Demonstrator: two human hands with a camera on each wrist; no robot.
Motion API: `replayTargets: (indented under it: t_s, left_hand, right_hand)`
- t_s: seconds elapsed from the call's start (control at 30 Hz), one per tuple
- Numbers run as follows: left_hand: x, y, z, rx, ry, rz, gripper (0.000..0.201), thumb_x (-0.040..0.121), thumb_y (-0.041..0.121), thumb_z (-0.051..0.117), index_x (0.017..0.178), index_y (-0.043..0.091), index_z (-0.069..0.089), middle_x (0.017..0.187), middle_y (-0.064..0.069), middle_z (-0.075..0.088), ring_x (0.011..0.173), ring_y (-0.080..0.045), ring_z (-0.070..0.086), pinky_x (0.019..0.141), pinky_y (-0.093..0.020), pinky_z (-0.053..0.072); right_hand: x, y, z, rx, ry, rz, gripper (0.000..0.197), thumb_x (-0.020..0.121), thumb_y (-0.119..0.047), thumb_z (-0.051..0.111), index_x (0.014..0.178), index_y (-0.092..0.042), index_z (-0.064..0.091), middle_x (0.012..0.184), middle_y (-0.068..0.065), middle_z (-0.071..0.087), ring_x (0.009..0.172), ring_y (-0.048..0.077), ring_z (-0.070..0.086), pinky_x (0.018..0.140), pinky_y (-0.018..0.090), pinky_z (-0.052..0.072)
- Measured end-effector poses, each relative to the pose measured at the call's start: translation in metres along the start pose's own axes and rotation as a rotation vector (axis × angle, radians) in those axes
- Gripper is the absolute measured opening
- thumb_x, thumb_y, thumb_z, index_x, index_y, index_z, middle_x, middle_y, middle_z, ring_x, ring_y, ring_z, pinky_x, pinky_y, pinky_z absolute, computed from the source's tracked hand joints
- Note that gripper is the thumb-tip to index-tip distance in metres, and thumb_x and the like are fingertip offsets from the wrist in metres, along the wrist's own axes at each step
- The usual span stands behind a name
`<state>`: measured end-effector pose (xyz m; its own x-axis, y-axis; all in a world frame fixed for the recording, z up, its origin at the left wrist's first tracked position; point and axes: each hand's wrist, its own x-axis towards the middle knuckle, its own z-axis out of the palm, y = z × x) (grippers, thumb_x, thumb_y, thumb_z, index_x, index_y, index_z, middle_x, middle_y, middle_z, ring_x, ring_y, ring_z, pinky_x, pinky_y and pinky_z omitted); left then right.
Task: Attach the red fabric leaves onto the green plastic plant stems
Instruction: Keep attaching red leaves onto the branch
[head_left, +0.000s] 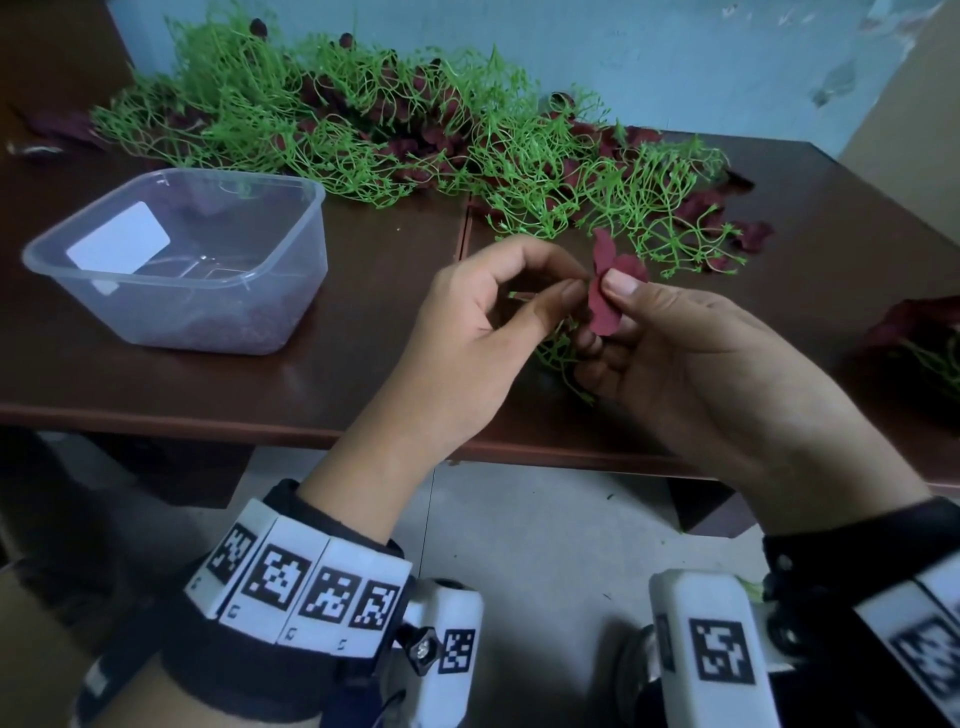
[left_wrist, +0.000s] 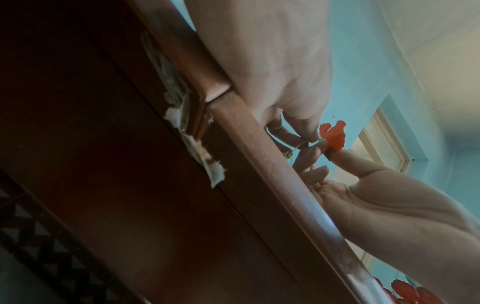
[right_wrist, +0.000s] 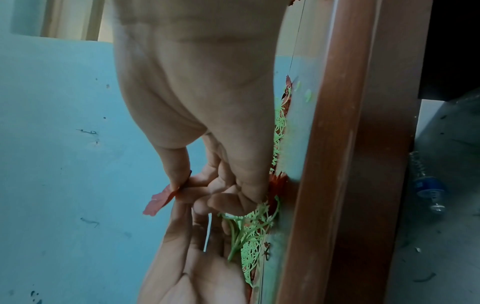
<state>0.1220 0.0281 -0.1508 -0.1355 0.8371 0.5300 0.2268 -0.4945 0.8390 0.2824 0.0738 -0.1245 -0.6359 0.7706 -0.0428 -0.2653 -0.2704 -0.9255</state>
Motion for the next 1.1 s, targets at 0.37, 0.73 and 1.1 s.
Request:
replayTargets:
  t_s: [0.37,0.73,1.1]
  left_hand:
    - [-0.001,-0.002,0.001,0.067,0.012,0.019,0.005,0.097,0.005,0.066,0.102,0.004,0.068,0.097,-0.006,0.071,0.093,-0.014,0.068,0.086,-0.029,0.054]
    - [-0.001,0.001,0.002,0.086,-0.025,0.032,0.007,0.098,0.005,0.064,0.103,0.007,0.069,0.098,0.001,0.072,0.098,-0.01,0.068,0.09,-0.027,0.053]
    - [0.0,-0.006,-0.001,0.056,0.048,0.019,0.005,0.098,0.008,0.066,0.102,0.007,0.069,0.097,-0.007,0.074,0.096,-0.023,0.071,0.089,-0.043,0.058]
  right_hand:
    - [0.003,0.0,0.001,0.1,0.058,0.05,0.019,0.08,-0.018,0.06,0.071,-0.011,0.074,0.07,0.004,0.063,0.066,0.015,0.057,0.065,0.025,0.046]
    - [0.004,0.002,-0.001,0.114,0.112,0.013,0.019,0.068,-0.022,0.072,0.081,-0.008,0.07,0.067,0.002,0.062,0.062,0.013,0.06,0.065,0.024,0.047]
    - [0.006,0.003,0.004,0.078,0.064,0.041,0.023,0.084,-0.022,0.06,0.069,-0.014,0.074,0.072,0.004,0.063,0.067,0.013,0.058,0.064,0.023,0.046]
